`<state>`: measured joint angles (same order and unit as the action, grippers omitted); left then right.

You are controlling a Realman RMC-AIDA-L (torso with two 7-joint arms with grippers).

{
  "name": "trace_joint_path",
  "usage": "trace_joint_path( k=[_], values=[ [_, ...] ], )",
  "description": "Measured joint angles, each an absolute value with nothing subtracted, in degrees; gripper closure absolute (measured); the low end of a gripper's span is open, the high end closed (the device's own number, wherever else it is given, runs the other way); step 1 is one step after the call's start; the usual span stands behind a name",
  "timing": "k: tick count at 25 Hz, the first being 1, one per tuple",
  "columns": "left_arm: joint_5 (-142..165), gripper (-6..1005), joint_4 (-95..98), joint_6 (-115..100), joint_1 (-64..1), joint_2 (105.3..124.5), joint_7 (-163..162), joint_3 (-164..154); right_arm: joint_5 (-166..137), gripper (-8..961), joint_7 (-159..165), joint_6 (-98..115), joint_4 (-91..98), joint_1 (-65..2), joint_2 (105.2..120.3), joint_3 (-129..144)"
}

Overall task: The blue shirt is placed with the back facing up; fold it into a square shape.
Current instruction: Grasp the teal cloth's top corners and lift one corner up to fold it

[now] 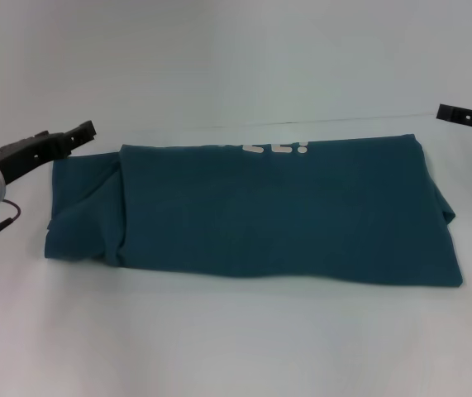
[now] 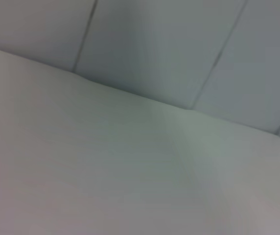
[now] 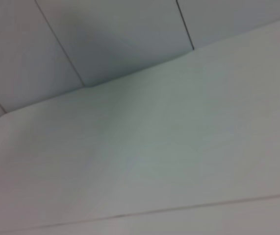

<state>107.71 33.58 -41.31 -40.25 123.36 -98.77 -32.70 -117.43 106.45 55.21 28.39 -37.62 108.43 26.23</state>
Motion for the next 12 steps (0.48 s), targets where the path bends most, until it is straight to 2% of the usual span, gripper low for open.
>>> trace_joint_path(
  k=[5, 8, 12],
  values=[
    [107.9, 126, 33.8, -43.4, -38.8, 123.23, -99.3, -33.1, -117.5, 121, 114.0, 60.8, 30.8, -35.2, 107.14, 29.3],
    [108.1, 124, 34.1, -44.4, -37.7, 123.23, -99.3, -33.7, -118.2, 49, 117.3, 64.6, 31.9, -34.1, 106.36, 29.7],
    [108.2, 122, 36.4, -47.7, -35.2, 123.41, -98.8, -33.9, -119.4, 51, 120.3, 68.8, 33.9, -32.5, 105.95, 29.6]
  ],
)
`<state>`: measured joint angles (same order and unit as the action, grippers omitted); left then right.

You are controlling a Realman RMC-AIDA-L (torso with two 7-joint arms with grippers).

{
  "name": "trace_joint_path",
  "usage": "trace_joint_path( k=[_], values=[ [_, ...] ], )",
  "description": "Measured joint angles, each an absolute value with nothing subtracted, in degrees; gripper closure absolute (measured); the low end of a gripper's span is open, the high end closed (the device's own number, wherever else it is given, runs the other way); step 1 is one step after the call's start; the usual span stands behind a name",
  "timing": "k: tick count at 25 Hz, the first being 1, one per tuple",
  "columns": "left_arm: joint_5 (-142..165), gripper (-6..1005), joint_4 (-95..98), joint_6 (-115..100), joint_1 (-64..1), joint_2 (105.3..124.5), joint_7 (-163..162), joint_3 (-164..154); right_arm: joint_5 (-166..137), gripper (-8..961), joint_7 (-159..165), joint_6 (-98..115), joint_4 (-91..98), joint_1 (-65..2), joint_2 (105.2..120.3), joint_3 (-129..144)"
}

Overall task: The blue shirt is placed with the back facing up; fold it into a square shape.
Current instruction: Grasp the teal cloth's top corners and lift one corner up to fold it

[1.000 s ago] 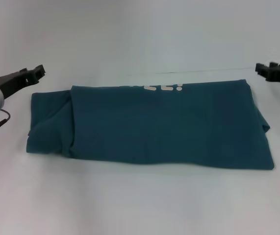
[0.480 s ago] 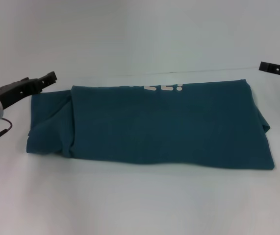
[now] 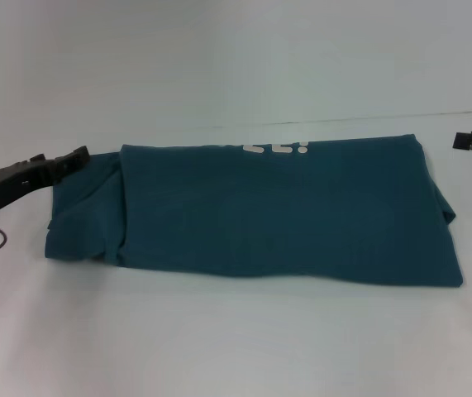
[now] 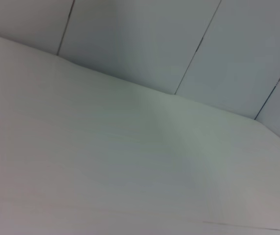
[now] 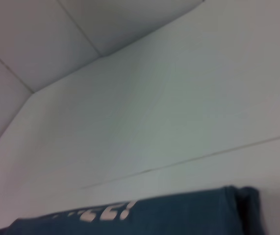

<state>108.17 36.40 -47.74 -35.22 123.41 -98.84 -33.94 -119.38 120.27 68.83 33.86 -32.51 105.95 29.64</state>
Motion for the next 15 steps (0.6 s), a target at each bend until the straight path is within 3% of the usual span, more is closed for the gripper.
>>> trace_joint_path(
  k=[15],
  values=[
    [115.3, 123, 43.4, -56.8, -28.1, 123.62, -98.1, -36.3, -122.6, 53, 125.0, 76.7, 34.6, -31.2, 104.72, 29.5]
  ],
)
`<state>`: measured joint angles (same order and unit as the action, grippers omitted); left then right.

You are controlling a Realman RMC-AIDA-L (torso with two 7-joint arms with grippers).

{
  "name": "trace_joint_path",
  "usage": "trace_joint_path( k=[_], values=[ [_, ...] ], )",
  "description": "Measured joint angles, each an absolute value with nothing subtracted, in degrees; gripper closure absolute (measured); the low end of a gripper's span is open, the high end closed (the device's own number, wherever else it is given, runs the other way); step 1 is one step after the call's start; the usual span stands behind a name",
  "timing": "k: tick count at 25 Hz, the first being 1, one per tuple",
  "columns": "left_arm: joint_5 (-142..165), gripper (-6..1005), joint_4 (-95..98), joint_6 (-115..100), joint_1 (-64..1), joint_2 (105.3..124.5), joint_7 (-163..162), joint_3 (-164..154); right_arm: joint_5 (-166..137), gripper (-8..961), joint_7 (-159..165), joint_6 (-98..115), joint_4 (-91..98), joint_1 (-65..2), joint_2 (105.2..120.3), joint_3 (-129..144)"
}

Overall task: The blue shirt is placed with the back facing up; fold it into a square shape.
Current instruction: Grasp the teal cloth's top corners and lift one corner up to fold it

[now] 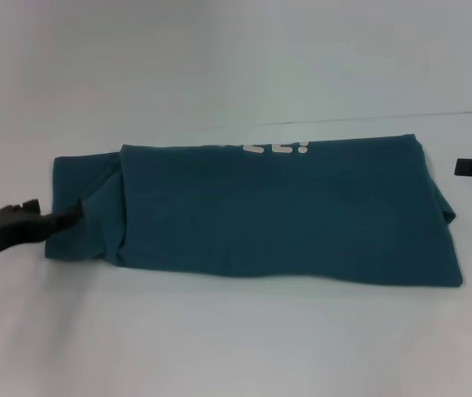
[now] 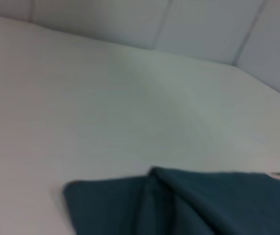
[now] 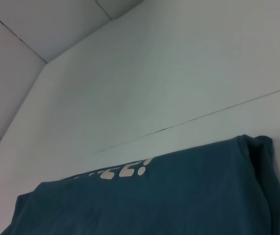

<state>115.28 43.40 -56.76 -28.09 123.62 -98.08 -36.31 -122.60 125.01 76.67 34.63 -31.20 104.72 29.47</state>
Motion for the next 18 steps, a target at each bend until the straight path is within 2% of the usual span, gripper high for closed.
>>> trace_joint_path(
  k=[7, 18],
  values=[
    [116.6, 123, 45.5, -61.5, -25.2, 123.67, -97.1, -35.8, -122.6, 54, 125.4, 76.7, 34.9, -31.2, 104.81, 29.4],
    [119.8, 122, 44.6, -61.5, -26.3, 123.83, -96.5, -38.2, -122.6, 56, 125.3, 76.7, 34.9, -31.2, 105.31, 29.5]
  ],
)
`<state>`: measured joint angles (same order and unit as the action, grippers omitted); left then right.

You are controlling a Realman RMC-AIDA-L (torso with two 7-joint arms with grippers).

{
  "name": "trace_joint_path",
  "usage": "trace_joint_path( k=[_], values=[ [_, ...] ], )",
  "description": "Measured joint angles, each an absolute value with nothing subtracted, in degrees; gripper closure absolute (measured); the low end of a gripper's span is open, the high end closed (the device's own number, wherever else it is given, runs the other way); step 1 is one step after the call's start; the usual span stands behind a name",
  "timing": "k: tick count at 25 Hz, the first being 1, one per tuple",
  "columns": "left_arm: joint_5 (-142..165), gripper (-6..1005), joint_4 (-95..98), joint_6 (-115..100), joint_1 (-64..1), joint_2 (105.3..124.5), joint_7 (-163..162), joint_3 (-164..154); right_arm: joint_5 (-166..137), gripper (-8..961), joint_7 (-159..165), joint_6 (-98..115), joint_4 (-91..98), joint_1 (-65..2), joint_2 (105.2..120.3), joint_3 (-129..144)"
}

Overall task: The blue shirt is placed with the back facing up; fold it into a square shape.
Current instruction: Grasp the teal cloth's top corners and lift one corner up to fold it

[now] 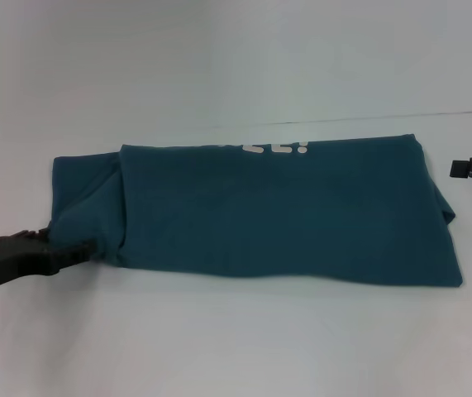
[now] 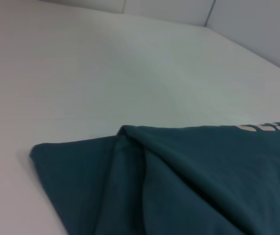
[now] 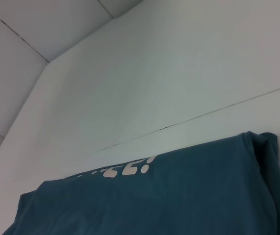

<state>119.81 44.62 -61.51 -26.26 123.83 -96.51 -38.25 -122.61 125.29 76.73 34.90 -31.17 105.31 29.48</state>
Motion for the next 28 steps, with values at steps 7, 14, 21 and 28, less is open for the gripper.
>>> trace_joint_path(
  k=[7, 14, 21, 28],
  values=[
    [120.0, 123, 44.4, -60.9, -26.7, 123.84, -95.9, -39.7, -122.6, 59, 125.2, 76.8, 34.9, -31.1, 105.40, 29.5],
    [120.4, 122, 45.2, -60.7, -26.7, 123.83, -95.9, -39.8, -122.6, 58, 124.9, 76.9, 34.9, -30.9, 105.42, 29.4],
    [122.9, 122, 46.8, -59.4, -26.5, 123.77, -96.2, -39.4, -122.6, 57, 124.9, 76.9, 34.9, -30.6, 105.61, 29.4],
    [123.4, 123, 45.8, -58.2, -26.7, 123.89, -96.1, -41.3, -122.4, 57, 124.9, 76.9, 34.9, -30.1, 105.66, 29.3]
  ],
)
